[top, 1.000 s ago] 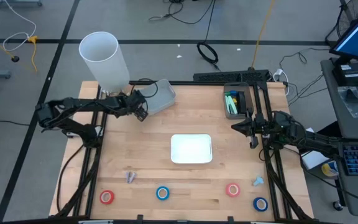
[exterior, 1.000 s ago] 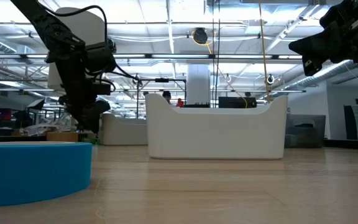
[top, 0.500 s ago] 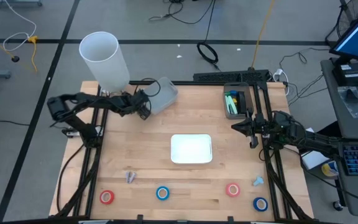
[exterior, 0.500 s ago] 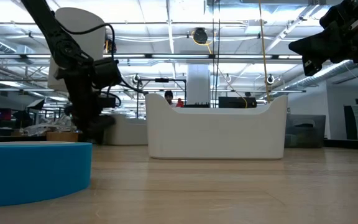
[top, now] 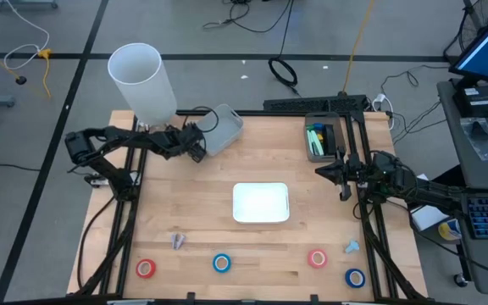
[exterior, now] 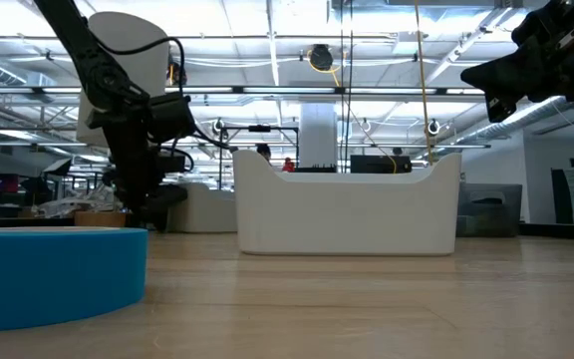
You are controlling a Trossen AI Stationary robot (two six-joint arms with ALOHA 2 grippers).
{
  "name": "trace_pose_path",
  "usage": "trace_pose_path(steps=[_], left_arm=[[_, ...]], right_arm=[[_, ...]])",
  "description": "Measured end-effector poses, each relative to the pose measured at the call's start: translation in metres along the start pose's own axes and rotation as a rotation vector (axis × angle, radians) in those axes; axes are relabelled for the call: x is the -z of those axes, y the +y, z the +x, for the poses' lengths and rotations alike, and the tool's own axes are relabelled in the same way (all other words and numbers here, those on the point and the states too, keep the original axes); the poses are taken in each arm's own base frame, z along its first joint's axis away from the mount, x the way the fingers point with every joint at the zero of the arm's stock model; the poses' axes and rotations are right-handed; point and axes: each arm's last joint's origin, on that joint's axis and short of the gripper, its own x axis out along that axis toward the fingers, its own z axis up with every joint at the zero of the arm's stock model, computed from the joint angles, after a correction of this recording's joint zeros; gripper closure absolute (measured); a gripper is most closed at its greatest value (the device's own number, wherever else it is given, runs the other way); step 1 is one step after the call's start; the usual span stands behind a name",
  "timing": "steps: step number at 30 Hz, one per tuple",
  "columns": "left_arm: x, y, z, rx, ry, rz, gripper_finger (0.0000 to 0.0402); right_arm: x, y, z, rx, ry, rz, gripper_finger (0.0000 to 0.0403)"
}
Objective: Pick and place Stapler, Stapler remover, tape
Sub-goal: Put the green stapler into the black bin
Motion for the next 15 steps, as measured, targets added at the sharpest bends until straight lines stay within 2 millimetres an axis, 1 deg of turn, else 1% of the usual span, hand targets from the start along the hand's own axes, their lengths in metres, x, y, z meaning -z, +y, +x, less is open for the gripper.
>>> trace_pose_path(steps=[3, 7, 15], left_arm=[[-0.002, -0.002, -0.002, -0.026, -0.037, 0.01, 0.0161], [-0.008, -0.004, -0.003, -0.018, -0.1, 0.036, 0.016], [-0.014, 0.002, -0.001, -0.046, -0.143, 0.017, 0.016]], right_arm=[[0.0, 0.0, 0.0, 0.0, 0.0, 0.0, 0.0394], [0.0, 0.0, 0.0, 0.0, 0.0, 0.0, 0.0394], [0.0, 0.0, 0.0, 0.0, 0.001, 0.0, 0.0395]])
